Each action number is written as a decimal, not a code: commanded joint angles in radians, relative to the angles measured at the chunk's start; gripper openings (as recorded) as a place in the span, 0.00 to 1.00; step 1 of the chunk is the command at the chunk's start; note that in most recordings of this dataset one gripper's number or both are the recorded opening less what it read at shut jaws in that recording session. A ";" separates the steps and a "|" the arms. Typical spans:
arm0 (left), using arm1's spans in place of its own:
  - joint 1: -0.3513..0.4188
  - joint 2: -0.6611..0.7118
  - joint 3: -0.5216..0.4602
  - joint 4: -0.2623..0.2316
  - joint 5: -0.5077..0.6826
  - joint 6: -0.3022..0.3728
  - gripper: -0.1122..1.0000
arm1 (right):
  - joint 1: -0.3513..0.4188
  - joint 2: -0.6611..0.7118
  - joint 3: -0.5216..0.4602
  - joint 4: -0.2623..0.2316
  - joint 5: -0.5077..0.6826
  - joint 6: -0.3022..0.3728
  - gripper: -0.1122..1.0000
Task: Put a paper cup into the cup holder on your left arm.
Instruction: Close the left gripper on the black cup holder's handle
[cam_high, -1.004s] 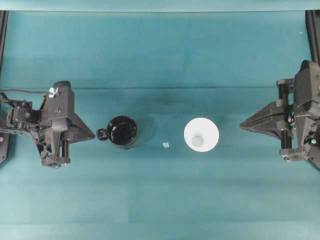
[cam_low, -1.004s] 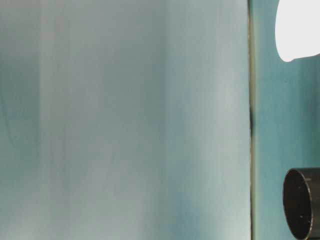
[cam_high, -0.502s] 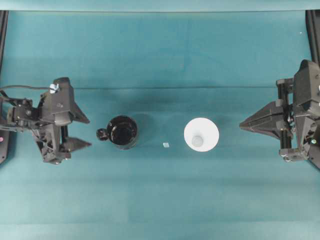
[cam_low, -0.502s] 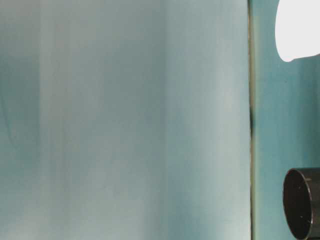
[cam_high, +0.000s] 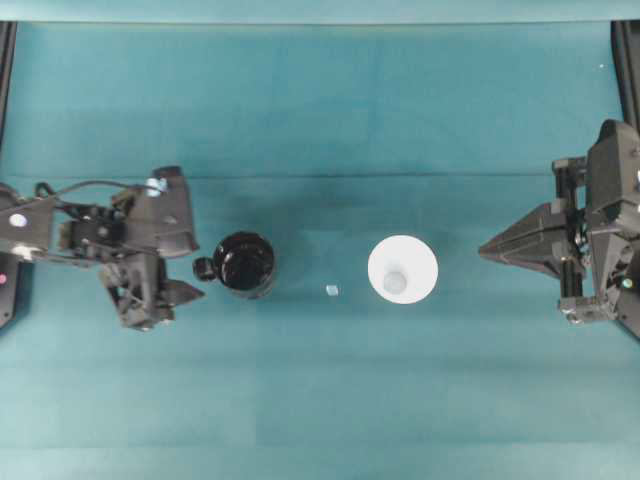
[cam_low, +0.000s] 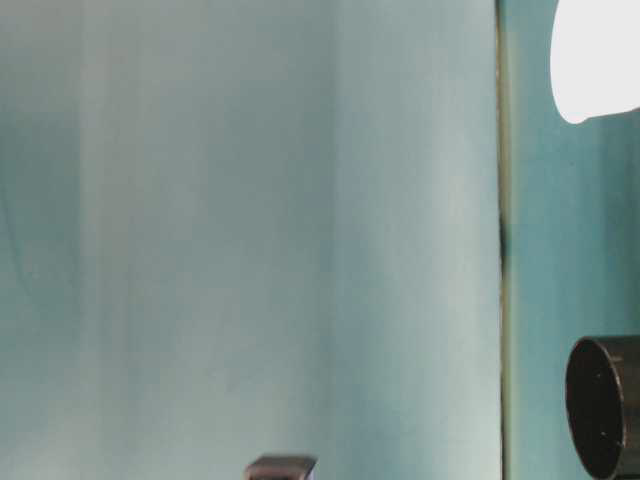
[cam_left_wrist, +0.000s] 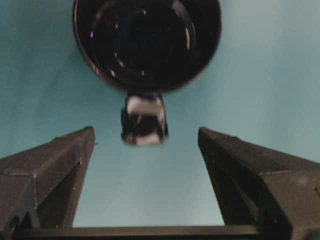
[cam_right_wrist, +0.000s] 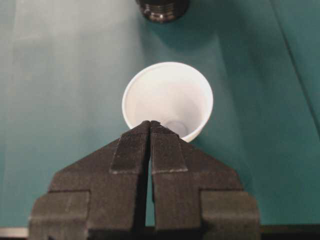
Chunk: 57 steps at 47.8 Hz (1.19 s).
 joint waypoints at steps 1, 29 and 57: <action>0.002 0.015 -0.025 0.002 0.000 -0.006 0.91 | -0.003 0.002 -0.028 0.002 -0.003 0.012 0.12; 0.020 0.018 -0.017 0.002 0.005 -0.025 0.88 | -0.003 0.003 -0.026 0.002 -0.003 0.011 0.12; 0.011 0.012 -0.026 0.006 -0.023 0.015 0.38 | -0.003 0.003 -0.026 0.000 -0.003 0.011 0.12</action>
